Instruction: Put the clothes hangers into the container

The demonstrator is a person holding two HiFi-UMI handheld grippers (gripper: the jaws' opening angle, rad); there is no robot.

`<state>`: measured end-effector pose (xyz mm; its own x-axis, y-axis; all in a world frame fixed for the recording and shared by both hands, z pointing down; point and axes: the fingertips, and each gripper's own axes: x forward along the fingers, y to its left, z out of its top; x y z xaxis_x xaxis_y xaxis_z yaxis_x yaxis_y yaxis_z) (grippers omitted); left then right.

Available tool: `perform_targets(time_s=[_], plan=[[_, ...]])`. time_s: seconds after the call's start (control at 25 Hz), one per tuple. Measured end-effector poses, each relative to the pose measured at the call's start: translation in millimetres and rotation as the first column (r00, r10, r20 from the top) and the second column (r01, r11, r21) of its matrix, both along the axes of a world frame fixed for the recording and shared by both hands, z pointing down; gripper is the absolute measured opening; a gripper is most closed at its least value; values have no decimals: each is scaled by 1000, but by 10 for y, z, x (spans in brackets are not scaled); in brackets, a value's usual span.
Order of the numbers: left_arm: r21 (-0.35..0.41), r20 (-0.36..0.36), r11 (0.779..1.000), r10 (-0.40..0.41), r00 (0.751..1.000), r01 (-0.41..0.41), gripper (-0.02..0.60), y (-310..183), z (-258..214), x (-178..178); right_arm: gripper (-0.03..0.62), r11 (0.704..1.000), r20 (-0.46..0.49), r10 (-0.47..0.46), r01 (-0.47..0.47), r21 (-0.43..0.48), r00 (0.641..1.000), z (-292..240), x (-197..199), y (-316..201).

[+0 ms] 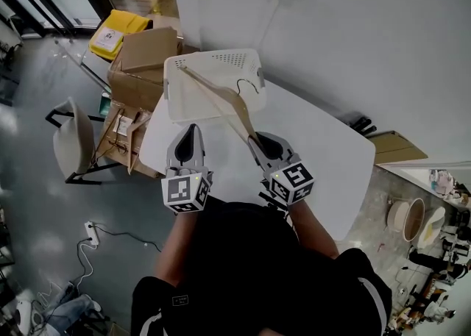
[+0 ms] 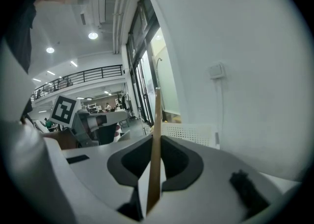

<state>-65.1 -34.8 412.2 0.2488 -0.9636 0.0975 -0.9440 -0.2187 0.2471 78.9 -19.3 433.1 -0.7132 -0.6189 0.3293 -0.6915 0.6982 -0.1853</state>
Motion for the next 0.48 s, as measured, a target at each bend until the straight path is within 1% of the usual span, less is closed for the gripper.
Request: perform_targets(time_s=[0.48], plan=[[-26,-19,1000,6,1000,-6,5,-286,100,-124,60,1000,-25,-16,15,-23,1000,58,-108,-284]])
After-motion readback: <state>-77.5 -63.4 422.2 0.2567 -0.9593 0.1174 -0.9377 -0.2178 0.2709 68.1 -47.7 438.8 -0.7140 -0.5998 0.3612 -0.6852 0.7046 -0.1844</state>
